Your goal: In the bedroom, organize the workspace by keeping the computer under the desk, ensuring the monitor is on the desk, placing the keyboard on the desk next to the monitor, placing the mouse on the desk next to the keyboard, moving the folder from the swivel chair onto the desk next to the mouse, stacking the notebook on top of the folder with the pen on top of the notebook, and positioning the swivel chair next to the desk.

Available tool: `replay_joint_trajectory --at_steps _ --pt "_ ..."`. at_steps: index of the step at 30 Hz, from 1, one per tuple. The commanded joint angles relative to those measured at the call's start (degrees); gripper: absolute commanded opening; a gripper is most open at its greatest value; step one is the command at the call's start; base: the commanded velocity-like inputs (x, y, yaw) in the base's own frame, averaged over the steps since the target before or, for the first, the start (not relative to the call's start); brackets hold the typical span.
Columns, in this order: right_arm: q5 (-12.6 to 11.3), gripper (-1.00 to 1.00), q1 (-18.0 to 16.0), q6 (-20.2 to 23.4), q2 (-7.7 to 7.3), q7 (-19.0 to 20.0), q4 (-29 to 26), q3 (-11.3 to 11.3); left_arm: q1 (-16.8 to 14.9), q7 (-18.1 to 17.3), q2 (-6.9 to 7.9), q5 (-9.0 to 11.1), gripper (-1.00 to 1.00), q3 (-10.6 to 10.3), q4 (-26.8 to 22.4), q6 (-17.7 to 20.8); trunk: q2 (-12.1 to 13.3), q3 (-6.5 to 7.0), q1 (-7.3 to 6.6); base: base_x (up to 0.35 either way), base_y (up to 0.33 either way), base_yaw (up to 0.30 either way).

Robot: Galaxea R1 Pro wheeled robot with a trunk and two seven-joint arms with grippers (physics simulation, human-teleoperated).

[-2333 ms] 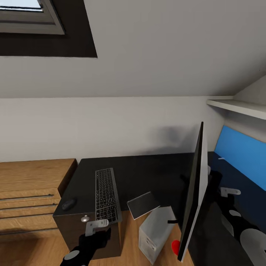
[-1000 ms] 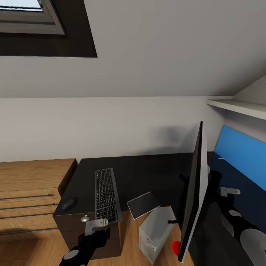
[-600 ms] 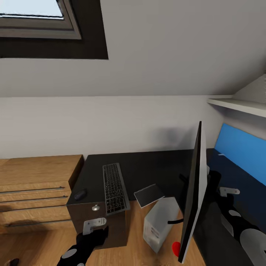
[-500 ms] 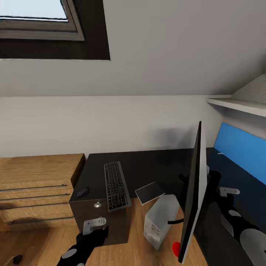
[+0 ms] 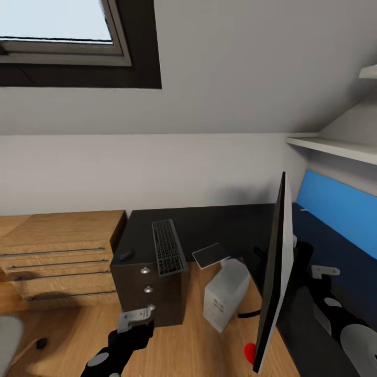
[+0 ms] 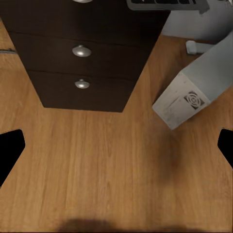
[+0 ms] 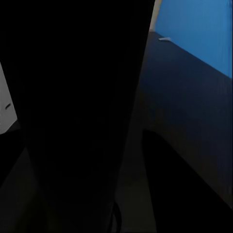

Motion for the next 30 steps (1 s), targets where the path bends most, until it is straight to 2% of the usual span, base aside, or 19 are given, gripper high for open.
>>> replay_joint_trajectory --at_steps 1,30 --pt "-0.15 -1.0 -0.1 -0.22 0.0 -0.05 -0.05 -0.47 -0.05 0.59 0.06 0.55 1.0 -0.14 -0.07 0.06 -0.08 -0.07 -0.03 -0.333 0.0 0.0" --pt "-0.15 -1.0 -0.1 -0.22 -0.01 -0.05 -0.05 -0.47 -0.06 0.59 0.07 0.55 1.0 0.03 -0.07 0.06 -0.08 -0.07 -0.03 -0.334 0.0 0.0"
